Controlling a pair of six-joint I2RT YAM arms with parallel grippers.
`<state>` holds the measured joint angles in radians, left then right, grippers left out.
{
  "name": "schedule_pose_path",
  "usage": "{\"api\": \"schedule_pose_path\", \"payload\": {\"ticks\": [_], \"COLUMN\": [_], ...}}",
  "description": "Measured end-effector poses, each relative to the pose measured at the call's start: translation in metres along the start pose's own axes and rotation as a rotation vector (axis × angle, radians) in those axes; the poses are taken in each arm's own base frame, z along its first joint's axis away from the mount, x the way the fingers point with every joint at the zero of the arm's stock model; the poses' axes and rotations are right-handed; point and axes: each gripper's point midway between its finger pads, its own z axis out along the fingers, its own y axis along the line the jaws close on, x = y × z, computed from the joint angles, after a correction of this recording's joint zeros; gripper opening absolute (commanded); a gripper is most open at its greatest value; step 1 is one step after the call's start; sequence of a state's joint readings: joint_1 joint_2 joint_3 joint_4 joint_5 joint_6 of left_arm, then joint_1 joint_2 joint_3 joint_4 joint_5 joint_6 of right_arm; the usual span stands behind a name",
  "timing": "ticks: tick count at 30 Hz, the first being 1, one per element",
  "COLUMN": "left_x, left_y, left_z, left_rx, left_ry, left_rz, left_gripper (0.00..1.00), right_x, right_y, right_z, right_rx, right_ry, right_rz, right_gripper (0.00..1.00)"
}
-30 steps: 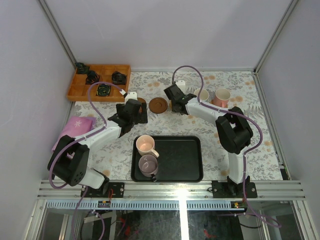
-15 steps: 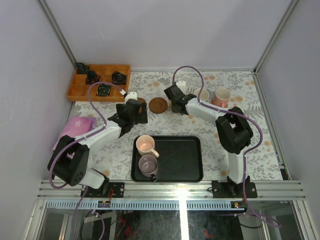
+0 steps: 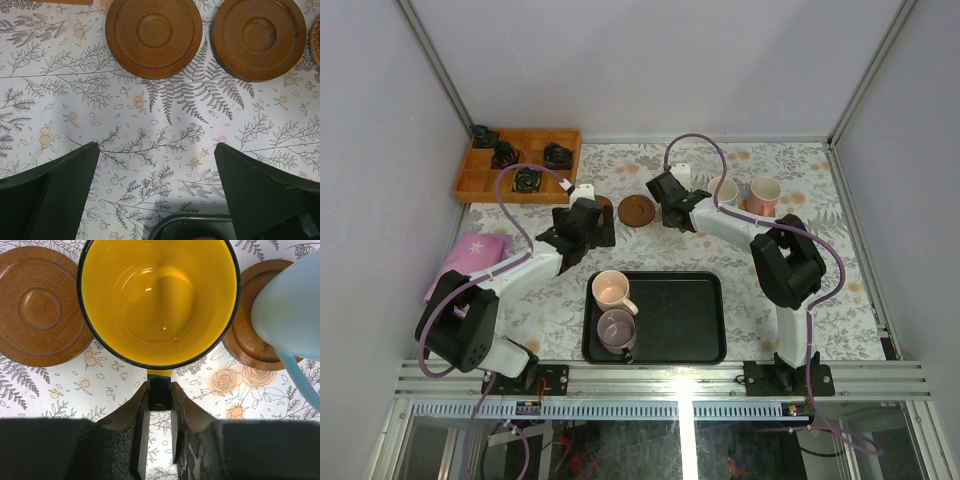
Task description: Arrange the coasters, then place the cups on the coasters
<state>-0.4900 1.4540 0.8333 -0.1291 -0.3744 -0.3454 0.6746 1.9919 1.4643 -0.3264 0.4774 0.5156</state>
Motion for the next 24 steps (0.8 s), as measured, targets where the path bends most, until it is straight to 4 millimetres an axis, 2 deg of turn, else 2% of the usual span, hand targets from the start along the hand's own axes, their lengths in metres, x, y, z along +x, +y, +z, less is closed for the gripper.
{"api": "schedule_pose_path", "payload": {"ticks": [4, 6, 8, 12, 24], "left_x": [0.0, 0.0, 0.0, -0.0001, -0.0044], "left_y": [0.0, 0.0, 0.0, 0.0, -0.0001], "left_z": [0.0, 0.0, 0.0, -0.0001, -0.004], "left_rx": [0.0, 0.0, 0.0, 0.0, 0.005], "left_ry": [0.0, 0.0, 0.0, 0.0, -0.013], "left_rz": [0.0, 0.0, 0.0, -0.001, -0.006], "left_gripper": [1.0, 1.0, 1.0, 1.0, 1.0], "right_x": [0.0013, 0.0016, 0.0017, 0.0043, 0.0097], "right_y": [0.0008, 0.0011, 0.0011, 0.0007, -0.003], "right_z": [-0.0016, -0.002, -0.0022, -0.0025, -0.0061], "right_rx": [-0.001, -0.001, -0.001, 0.002, 0.011], "right_ry": [0.001, 0.002, 0.002, 0.01, 0.03], "right_rz": [-0.002, -0.003, -0.001, 0.001, -0.018], "right_gripper": [0.11, 0.2, 0.35, 0.51, 0.63]}}
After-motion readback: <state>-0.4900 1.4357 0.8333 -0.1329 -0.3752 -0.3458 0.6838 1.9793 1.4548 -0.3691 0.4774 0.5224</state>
